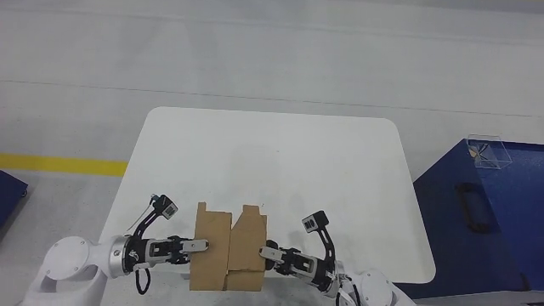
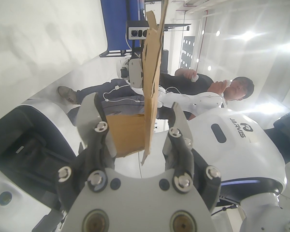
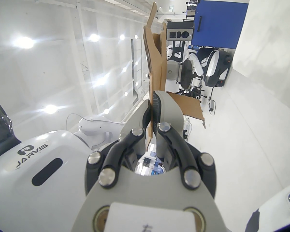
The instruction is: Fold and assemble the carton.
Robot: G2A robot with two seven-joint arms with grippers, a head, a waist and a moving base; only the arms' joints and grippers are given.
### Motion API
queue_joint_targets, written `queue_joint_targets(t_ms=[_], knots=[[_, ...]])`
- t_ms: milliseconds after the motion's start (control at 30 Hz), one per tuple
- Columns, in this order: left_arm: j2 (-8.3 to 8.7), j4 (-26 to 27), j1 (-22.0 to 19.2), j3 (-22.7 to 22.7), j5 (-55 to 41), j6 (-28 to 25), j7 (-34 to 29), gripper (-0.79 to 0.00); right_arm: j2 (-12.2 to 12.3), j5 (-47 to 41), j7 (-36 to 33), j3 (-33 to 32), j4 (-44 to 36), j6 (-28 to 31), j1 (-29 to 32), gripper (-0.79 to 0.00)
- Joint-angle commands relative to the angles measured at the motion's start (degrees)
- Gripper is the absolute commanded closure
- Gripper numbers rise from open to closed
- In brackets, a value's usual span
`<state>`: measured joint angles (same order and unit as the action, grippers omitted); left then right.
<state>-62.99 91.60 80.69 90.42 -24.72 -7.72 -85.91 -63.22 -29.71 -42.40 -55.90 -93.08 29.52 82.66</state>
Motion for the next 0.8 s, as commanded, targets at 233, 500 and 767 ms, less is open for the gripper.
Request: queue_joint_targets(t_ms=[233,500,767], knots=[[0.12,-0.19,-0.07,-0.11,-1.19,0.03,-0.93,0.0,-0.02,0.04,0.05,0.01,-0.01,-0.04,-0.02,-0.785],[-0.12,-0.39,0.47,0.45,-2.91,-0.67,5.26,0.0,0.04,5.65,4.79,-2.14,0.13,3.78,-0.37,-0.785],[-3.33,-4.81,1.03,-9.67,-22.54,-10.35,20.7,0.0,-1.04,42.3,36.78,-11.77,-4.46,21.17,5.63,-0.785]])
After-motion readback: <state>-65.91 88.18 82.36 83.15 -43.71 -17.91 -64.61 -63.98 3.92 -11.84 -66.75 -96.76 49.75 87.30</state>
